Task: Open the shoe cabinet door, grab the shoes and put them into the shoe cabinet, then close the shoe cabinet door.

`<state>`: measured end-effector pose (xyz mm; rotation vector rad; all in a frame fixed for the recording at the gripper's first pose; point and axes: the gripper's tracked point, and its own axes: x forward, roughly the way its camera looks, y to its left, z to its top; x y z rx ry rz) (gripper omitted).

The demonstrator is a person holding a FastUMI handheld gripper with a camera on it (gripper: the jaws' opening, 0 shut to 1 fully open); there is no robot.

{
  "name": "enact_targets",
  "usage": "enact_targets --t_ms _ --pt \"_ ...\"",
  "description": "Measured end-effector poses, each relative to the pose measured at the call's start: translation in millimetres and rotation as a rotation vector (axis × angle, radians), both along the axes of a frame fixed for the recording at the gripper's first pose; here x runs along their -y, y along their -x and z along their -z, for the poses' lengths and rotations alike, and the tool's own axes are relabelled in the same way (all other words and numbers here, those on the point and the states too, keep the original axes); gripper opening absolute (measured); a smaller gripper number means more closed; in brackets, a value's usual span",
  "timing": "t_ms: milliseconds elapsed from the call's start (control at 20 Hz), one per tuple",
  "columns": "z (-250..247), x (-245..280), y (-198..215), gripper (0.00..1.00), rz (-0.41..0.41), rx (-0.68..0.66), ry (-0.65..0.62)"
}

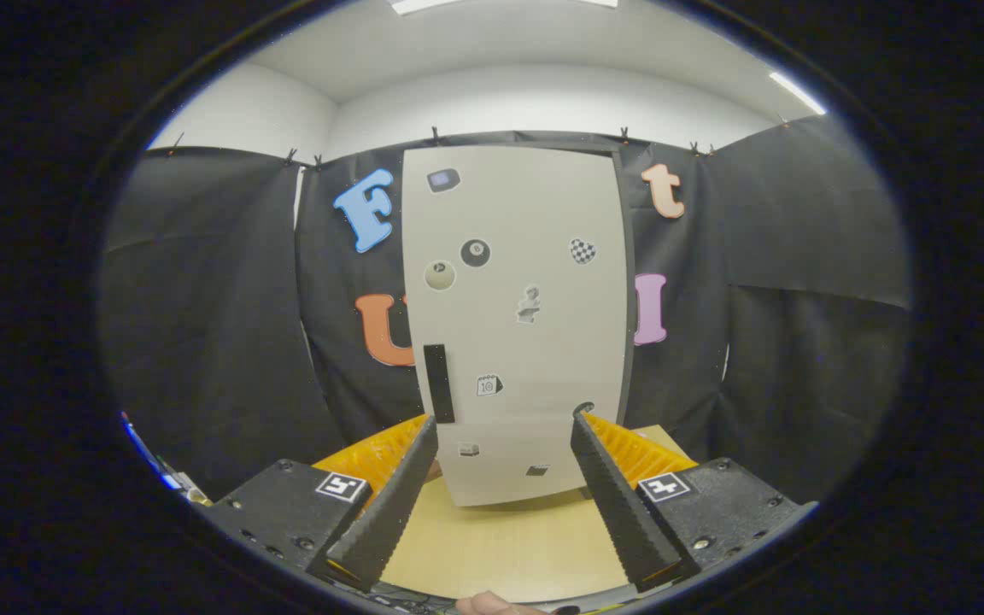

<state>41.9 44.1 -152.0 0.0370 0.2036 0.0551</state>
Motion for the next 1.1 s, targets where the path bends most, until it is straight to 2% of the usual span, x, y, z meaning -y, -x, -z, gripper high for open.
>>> enact_targets --t_ms 200,450,600,850,900,1100 --pt "-17.9 22.5 29.7 1.00 0.046 0.017 0.029" --pt "-42.7 32.5 51.3 0.99 0.021 0.078 0.042" --pt "-40.0 36.0 65.3 0.99 -0.002 0.052 0.054" --pt "-54.6 47.5 78.5 0.99 -0.031 0.086 0.068" --pt "-53.8 49.8 91.5 0.99 -0.034 0.081 0.068" --pt "-54.8 59.6 99.2 0.99 -0.058 0.064 0.032"
